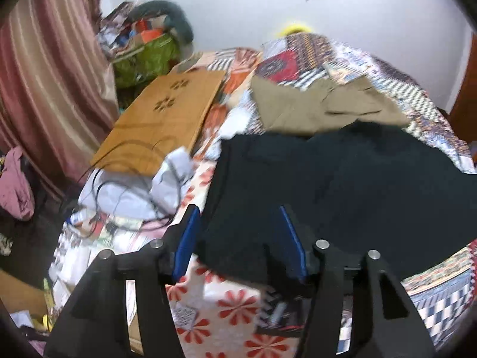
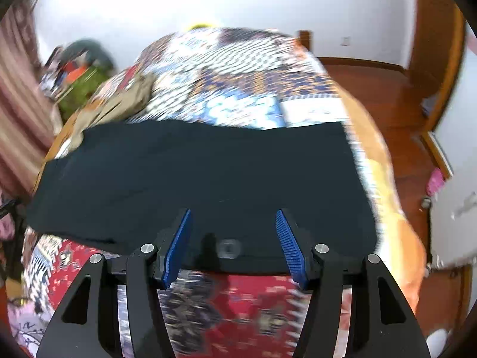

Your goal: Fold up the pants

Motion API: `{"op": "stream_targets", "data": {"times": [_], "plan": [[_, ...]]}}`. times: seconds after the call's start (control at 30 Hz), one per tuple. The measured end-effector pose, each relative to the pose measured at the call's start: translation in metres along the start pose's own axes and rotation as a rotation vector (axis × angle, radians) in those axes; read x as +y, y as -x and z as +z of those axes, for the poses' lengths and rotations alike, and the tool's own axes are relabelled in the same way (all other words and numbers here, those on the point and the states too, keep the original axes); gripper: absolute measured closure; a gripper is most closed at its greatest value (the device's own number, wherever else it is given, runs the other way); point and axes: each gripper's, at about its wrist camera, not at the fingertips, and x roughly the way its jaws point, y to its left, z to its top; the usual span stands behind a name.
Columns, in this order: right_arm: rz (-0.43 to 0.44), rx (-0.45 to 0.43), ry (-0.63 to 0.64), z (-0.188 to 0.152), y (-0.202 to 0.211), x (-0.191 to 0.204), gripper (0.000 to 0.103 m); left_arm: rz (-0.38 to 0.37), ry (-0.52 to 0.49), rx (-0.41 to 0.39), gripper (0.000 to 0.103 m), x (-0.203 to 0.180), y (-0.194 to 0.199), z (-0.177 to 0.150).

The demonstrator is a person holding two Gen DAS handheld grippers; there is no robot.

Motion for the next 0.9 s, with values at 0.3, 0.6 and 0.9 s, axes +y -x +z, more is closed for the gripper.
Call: {"op": "stream_targets", "data": {"times": [0.3,0.6,0.9], "plan": [[-0.137,-0.004,-0.178,-0.017,0.014,-0.078,0.049,-0.081,-0.038,0.095,0.041,-0.044,-0.035,0.0],[-0.102,0.042,-0.231,-0.032,-0.009,-0.09,0.049,-0.159,0.052,0.243,0.04,-0.051,-0.074,-0.022],[-0.07,0.03,-0.216,-0.031,-0.016,-0.087,0.069,-0.127,0.022,0.231,0.037,-0.057,-0.076,-0.023]]}}
